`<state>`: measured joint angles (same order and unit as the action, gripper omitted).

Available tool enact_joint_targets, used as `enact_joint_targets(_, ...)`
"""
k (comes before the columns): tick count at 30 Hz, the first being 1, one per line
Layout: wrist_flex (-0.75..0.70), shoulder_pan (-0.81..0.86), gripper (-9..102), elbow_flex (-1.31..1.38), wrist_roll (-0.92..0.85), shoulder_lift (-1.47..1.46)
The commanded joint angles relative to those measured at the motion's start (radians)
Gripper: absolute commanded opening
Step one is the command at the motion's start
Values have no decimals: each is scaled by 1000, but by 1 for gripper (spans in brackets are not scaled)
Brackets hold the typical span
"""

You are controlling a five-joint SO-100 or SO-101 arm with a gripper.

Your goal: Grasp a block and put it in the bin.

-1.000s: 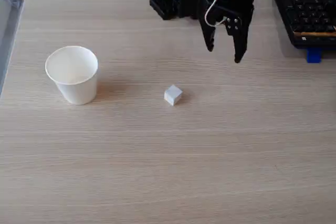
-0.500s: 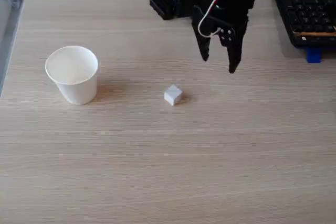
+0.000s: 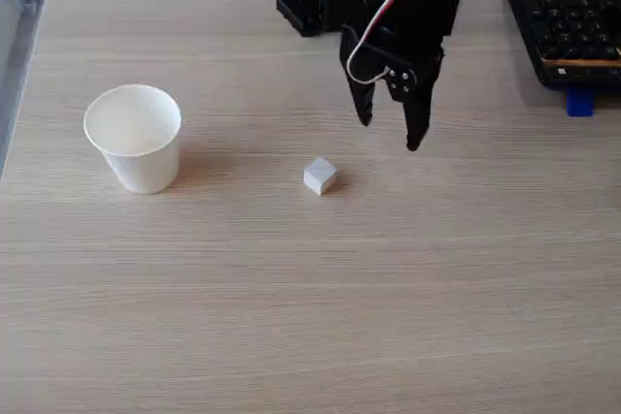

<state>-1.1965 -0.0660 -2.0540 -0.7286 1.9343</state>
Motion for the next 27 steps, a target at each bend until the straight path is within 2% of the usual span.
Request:
enact_joint_targets(1,9,25,29,40,-11,-3)
enact_joint_targets(27,69,104,29,-18,3,-55)
